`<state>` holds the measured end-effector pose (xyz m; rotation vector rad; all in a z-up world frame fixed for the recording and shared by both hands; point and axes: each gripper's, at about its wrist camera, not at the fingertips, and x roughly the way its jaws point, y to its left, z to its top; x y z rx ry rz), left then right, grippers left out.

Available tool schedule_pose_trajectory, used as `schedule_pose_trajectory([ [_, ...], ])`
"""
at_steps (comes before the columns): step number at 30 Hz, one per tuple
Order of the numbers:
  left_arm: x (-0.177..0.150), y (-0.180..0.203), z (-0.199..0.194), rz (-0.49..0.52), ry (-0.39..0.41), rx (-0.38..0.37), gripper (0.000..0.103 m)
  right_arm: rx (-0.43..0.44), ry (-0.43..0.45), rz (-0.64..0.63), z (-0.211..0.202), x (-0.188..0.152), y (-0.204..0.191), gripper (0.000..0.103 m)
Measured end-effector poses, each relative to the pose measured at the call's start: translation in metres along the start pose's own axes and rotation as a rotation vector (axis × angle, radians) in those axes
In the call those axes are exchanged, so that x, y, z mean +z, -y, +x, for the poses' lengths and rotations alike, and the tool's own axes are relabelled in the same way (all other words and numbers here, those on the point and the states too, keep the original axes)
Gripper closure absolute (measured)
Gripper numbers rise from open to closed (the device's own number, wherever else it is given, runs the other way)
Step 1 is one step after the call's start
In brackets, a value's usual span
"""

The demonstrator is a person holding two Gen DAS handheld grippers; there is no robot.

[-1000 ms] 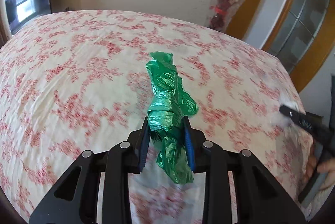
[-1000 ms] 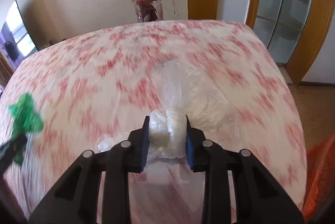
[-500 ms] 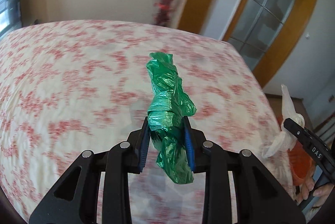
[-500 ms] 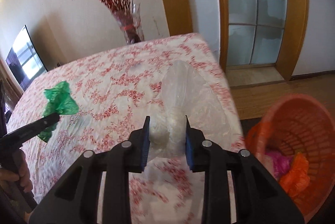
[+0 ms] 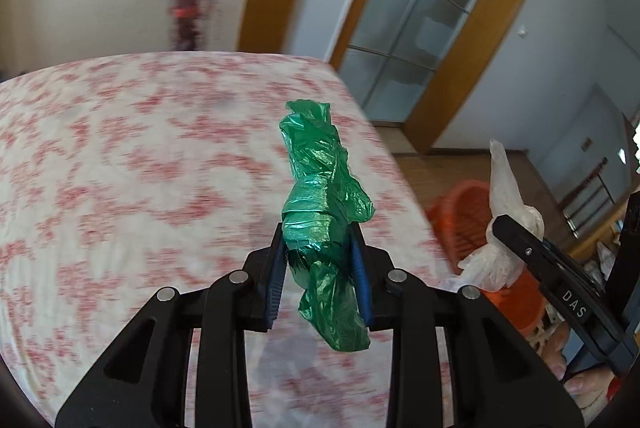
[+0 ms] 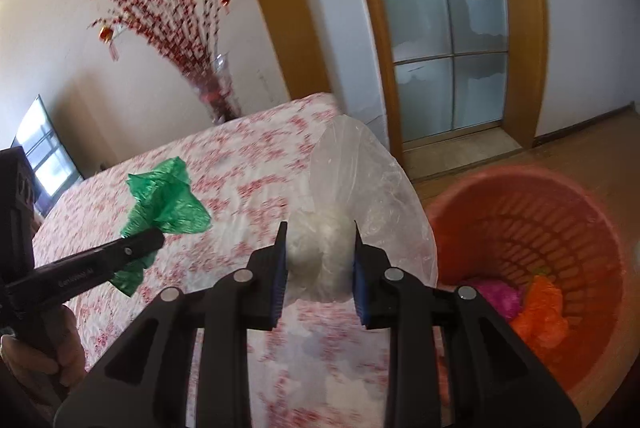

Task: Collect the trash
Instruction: 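Carry the green and white bags over the red basket and open both tools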

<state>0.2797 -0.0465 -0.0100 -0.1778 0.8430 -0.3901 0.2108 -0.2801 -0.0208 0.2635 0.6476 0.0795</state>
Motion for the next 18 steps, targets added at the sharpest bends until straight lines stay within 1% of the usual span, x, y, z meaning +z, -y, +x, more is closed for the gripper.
schedule_pose_trajectory([
  [7,-0.001,0.060,0.023,0.064,-0.032,-0.098,0.073,-0.115,0.065,0.019,-0.033,-0.002,0.045,0.075],
  [14,-0.008,0.105,0.042,0.117,-0.071,-0.166,0.073,-0.204,0.076,0.082,-0.053,-0.008,0.096,0.075],
  [18,-0.012,0.127,0.054,0.146,-0.093,-0.195,0.073,-0.236,0.075,0.114,-0.058,-0.014,0.118,0.075],
])
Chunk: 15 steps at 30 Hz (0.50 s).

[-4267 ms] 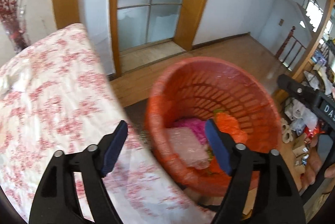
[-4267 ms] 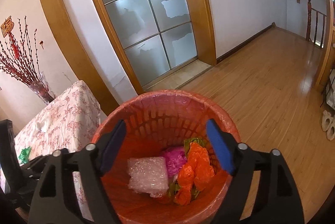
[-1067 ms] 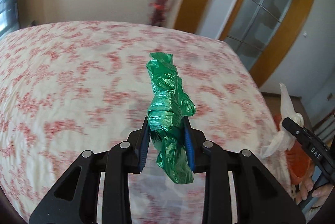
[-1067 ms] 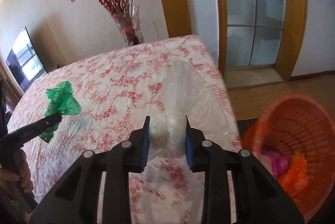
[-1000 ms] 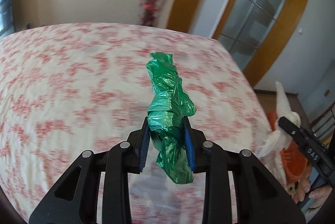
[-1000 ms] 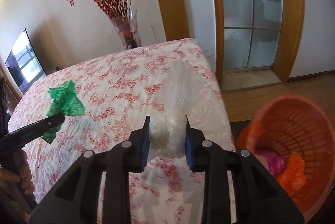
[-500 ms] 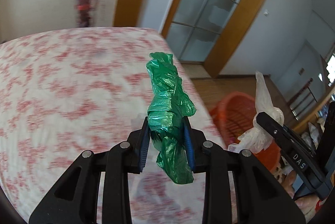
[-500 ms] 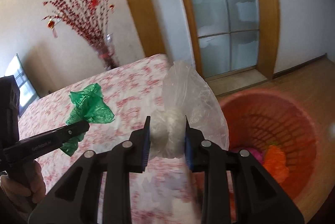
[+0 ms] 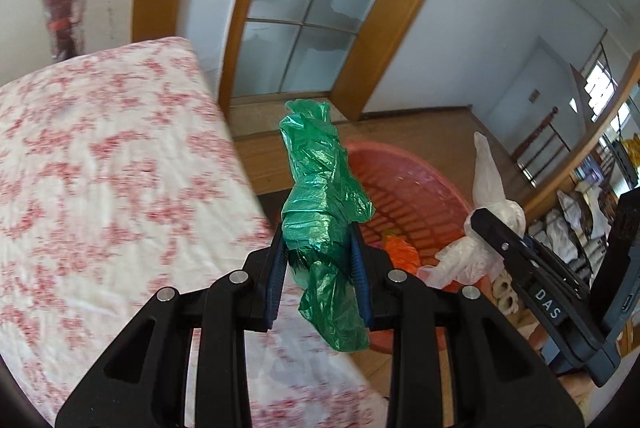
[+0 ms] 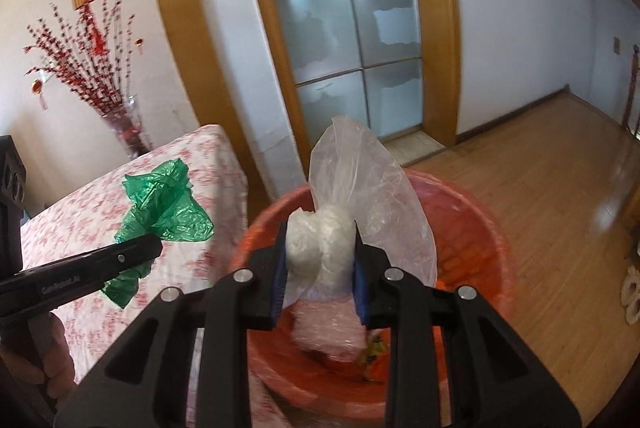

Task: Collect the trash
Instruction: 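Carry the green and white bags over the red basket and open both tools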

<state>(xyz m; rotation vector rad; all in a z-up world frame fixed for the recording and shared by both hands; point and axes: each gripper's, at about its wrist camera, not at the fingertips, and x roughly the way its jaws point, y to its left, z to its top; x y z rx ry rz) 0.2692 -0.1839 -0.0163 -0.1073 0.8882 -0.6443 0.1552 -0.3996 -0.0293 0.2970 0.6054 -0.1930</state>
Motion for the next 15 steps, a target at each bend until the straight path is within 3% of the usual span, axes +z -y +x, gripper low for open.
schedule_pose_trajectory([
  [15,-0.004,0.047,0.040,0.071,-0.071,-0.047,0.073,-0.054,-0.013,0.052,0.008,-0.011,0.043,0.075],
])
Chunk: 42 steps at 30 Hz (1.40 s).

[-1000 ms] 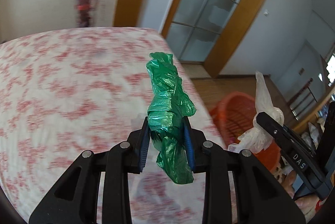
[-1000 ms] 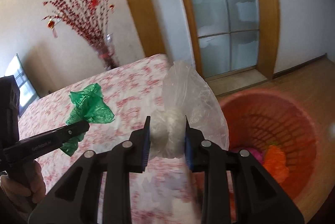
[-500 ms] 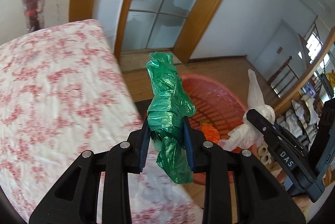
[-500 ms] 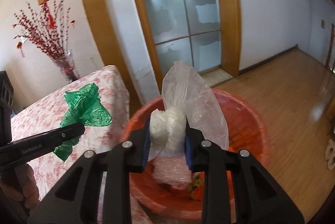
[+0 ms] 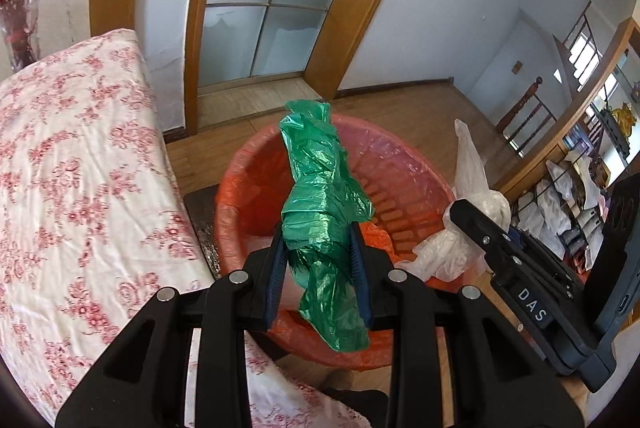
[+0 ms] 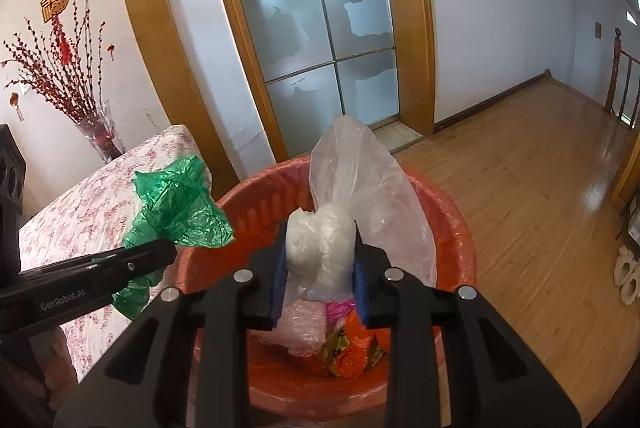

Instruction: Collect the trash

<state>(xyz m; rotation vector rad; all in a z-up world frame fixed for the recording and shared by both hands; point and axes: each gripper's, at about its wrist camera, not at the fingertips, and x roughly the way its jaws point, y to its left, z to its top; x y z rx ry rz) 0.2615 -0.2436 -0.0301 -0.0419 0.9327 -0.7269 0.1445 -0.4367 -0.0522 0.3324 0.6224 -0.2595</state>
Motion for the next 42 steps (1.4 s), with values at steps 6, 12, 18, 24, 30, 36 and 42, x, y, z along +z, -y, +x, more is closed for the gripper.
schedule_pose_trajectory([
  [6,0.001,0.007,0.011,0.009,-0.022,-0.009,0.073,-0.006,-0.005,0.029,0.006,0.000,0.009,0.075],
  [12,0.002,0.001,0.016,-0.016,-0.029,0.005,0.056,0.005,-0.009,0.055,0.011,0.003,0.011,0.061],
  [18,0.000,-0.016,0.008,-0.046,-0.019,0.055,0.054,-0.007,-0.007,0.062,0.007,0.001,0.011,0.050],
  [24,-0.009,-0.036,-0.029,-0.065,0.046,0.122,0.042,-0.008,0.023,0.063,-0.010,0.005,0.005,0.037],
  [30,-0.027,-0.051,-0.082,-0.079,0.127,0.190,0.026,-0.003,0.072,0.043,-0.047,-0.001,-0.011,0.018],
  [36,-0.056,-0.055,-0.134,-0.097,0.218,0.241,0.011,-0.007,0.107,0.008,-0.087,-0.017,-0.034,0.007],
  [42,-0.090,-0.049,-0.173,-0.087,0.289,0.301,0.003,-0.014,0.132,-0.062,-0.125,-0.041,-0.061,0.005],
])
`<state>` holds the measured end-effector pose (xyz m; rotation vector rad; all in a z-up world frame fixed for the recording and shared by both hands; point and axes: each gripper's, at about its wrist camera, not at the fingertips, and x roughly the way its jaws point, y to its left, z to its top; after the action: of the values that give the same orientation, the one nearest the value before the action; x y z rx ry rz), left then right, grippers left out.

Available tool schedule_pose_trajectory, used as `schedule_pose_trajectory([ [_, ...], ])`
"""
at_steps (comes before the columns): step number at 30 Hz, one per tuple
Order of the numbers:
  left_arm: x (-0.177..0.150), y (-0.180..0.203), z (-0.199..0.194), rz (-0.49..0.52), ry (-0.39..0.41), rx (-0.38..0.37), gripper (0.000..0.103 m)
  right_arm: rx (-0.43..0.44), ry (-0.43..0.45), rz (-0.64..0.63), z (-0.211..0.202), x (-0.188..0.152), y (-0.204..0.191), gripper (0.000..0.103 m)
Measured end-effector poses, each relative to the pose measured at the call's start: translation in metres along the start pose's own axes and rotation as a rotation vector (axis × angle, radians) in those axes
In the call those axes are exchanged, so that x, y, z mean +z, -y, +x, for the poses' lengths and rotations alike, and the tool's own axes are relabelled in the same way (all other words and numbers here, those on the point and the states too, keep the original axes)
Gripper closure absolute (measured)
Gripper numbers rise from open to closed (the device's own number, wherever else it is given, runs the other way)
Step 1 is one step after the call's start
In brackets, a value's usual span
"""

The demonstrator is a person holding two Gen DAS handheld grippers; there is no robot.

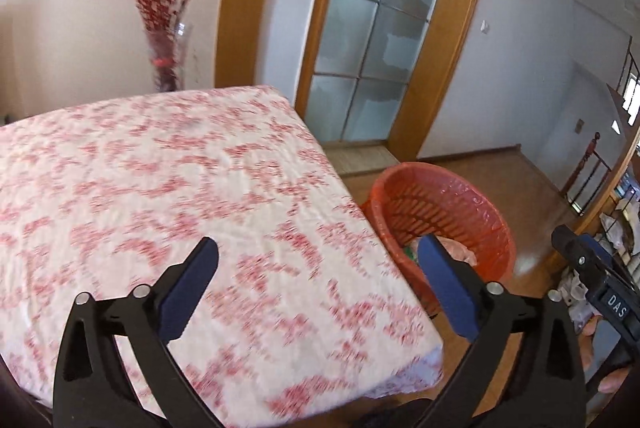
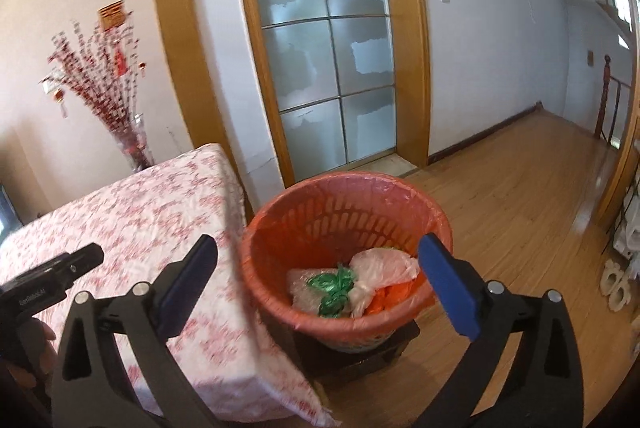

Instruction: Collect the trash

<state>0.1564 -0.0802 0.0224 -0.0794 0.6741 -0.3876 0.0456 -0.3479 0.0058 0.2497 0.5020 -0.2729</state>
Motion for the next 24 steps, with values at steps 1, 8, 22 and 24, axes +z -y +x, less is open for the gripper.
schedule_pose_trajectory([
  [1,-0.005,-0.002,-0.009,0.000,0.012,0.004,0.003,0.002,0.003,-0.014,-0.006,-0.004,-0.005,0.005],
  [8,-0.034,-0.008,-0.045,-0.001,0.043,0.062,0.003,-0.054,0.006,-0.113,-0.040,-0.035,-0.036,0.004],
  [22,-0.087,-0.015,-0.087,0.015,0.170,0.251,0.003,-0.185,0.097,-0.152,-0.092,-0.081,-0.059,0.004],
  [24,-0.092,-0.013,-0.090,0.027,0.176,0.266,0.003,-0.187,0.100,-0.159,-0.096,-0.086,-0.062,0.004],
])
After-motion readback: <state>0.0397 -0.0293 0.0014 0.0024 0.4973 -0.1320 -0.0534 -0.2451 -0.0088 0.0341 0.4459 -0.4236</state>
